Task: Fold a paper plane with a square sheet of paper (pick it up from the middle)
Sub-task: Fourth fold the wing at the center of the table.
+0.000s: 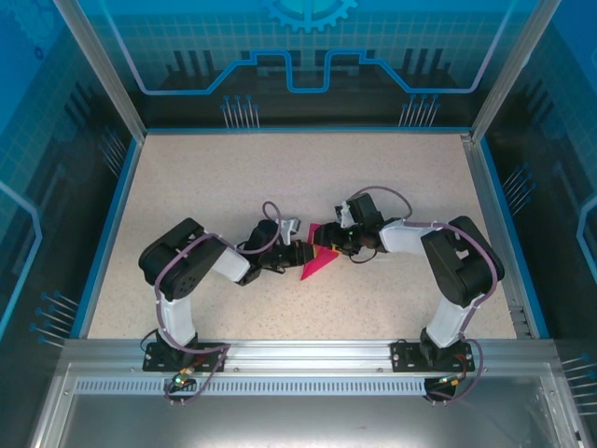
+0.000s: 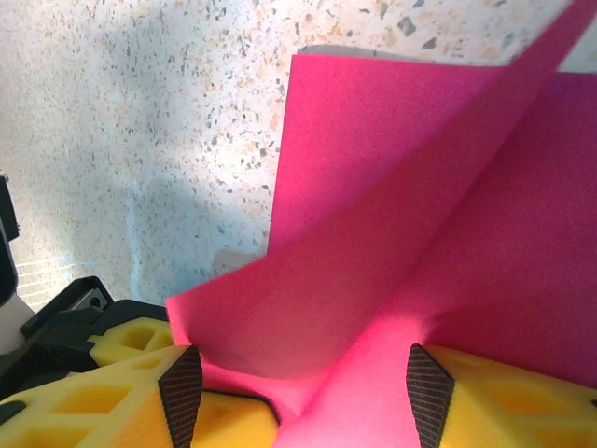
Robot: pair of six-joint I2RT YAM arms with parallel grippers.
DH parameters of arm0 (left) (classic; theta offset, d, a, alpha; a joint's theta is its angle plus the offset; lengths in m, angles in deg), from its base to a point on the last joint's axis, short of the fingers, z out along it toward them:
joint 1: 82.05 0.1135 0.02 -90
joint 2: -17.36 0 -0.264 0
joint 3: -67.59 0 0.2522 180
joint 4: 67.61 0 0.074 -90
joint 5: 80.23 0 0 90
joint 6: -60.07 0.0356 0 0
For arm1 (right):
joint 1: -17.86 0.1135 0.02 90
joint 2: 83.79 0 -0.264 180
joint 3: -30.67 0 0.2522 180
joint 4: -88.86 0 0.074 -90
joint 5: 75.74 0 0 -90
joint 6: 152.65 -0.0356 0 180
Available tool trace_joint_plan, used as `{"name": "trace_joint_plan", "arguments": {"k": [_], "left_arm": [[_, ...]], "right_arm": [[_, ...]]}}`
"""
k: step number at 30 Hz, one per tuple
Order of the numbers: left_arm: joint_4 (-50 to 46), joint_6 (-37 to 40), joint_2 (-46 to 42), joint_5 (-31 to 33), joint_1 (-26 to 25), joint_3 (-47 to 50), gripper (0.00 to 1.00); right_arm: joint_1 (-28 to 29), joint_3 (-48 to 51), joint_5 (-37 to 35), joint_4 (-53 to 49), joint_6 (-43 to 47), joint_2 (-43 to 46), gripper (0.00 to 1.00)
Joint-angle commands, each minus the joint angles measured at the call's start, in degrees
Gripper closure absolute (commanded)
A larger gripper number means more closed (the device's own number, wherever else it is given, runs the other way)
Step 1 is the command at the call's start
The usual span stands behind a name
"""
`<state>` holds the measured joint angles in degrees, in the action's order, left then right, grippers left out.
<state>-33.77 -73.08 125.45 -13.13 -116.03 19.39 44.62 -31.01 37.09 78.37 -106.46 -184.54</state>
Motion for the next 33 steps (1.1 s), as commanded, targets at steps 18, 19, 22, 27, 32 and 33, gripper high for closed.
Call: {"name": "trace_joint_plan", "arguments": {"k": [18, 19, 22, 27, 32, 33], "left_arm": [[-3.6, 1.8, 2.8, -5.6, 0.9, -3.9, 0.84], [-3.6, 1.7, 2.8, -5.6, 0.9, -3.9, 0.84], [-3.8, 1.8, 2.7, -5.7, 0.8, -3.9, 0.83], [-5.4, 2.0, 1.8, -5.9, 0.9, -3.8, 0.76], [-7.3, 2.1, -0.3, -6.3, 1.1, -3.2, 0.68], [-7.8, 2.0, -0.9, -6.3, 1.1, -3.0, 0.66]], "right_arm": [[-1.3, 0.5, -2.9, -8.3, 0.8, -0.9, 0.42], [-1.3, 0.3, -3.1, -8.7, 0.7, -1.2, 0.44], [-1.3, 0.0, -4.2, -9.9, -0.2, -1.8, 0.48], [-1.2, -0.4, -6.2, -12.0, -1.3, -2.3, 0.51], [-1.2, -1.2, -7.1, -13.5, -1.5, -3.1, 0.51], [-1.1, -1.4, -7.2, -13.7, -1.6, -3.3, 0.51]]}}
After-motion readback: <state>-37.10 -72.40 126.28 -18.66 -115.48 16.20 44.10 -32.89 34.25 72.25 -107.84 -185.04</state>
